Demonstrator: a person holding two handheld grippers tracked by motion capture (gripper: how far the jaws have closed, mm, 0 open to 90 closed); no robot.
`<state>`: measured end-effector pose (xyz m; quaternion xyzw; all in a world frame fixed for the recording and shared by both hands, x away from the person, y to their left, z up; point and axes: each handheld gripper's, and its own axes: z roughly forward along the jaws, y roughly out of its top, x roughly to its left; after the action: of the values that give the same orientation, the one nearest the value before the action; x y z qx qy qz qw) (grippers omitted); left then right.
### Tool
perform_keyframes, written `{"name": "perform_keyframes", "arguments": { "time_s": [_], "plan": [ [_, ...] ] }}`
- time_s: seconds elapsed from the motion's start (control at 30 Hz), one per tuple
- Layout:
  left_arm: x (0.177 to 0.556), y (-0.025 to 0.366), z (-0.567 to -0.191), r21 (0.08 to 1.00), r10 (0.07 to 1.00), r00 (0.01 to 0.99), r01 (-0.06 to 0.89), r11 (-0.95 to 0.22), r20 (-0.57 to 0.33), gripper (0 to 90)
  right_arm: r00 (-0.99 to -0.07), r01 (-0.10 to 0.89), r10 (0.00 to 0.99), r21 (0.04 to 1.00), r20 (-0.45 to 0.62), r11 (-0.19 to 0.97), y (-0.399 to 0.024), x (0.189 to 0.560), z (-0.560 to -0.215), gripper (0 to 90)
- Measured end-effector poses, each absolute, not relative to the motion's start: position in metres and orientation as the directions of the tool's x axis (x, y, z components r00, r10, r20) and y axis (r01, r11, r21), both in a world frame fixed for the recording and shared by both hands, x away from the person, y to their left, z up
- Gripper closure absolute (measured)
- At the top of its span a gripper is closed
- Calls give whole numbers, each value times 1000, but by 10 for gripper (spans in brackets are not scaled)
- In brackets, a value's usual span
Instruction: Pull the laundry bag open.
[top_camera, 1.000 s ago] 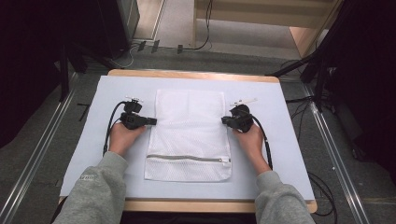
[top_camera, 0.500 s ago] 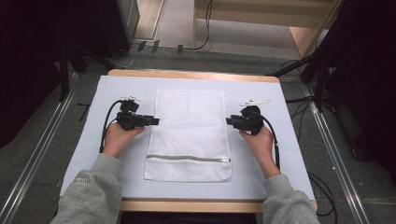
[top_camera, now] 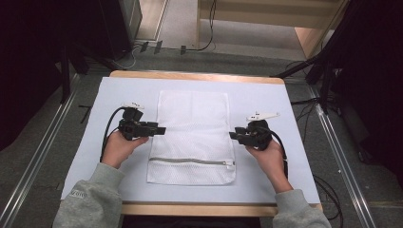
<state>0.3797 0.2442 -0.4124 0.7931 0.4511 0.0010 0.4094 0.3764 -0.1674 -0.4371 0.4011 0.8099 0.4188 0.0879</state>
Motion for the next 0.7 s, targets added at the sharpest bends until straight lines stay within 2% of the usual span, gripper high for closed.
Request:
{"name": "perform_keyframes", "arguments": {
  "time_s": [0.43,0.7],
  "plan": [
    [357,219,-404,682,662,656,670,-292,-362,430,-692,572,694,737,198,360,-169,342,-439,652],
    [351,197,-407,682,628,690,654,-328,-360,435,-692,605,687,696,221,386,-169,325,-445,848]
  ]
}}
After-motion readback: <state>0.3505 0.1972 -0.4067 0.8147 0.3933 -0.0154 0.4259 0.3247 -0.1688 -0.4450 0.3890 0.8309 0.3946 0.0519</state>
